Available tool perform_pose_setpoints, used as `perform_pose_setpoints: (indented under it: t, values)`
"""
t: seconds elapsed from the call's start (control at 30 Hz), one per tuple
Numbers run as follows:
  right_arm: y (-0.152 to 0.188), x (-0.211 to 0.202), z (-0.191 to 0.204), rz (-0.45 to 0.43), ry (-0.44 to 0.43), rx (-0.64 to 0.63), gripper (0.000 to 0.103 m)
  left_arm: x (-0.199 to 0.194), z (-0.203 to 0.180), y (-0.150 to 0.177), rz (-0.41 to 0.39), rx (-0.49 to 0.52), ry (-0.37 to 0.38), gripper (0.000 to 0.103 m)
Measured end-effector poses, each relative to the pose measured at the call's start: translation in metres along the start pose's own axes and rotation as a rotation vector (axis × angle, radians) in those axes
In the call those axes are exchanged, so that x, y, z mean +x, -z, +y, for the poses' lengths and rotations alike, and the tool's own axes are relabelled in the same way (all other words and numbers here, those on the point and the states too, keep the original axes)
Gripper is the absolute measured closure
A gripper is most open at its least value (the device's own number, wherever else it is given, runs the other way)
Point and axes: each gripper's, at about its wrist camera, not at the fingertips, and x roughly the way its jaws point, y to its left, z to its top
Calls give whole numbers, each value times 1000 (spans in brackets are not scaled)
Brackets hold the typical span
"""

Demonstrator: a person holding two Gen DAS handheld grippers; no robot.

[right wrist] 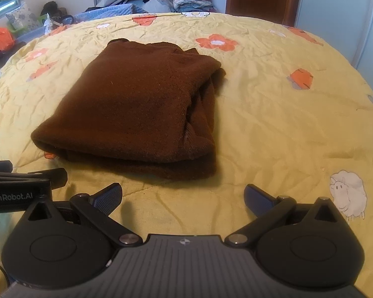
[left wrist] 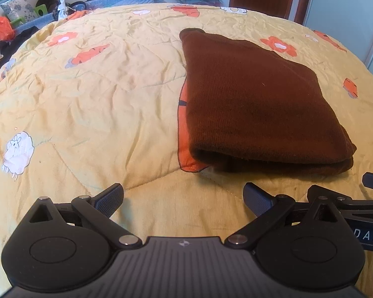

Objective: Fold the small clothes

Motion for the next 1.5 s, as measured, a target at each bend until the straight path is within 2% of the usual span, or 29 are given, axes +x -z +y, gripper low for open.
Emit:
perform_pose_setpoints:
  t: [1.5]
  values:
    - [-3, 0, 1, 5, -15, -1, 0, 2, 0, -2, 5, 1, 0, 0]
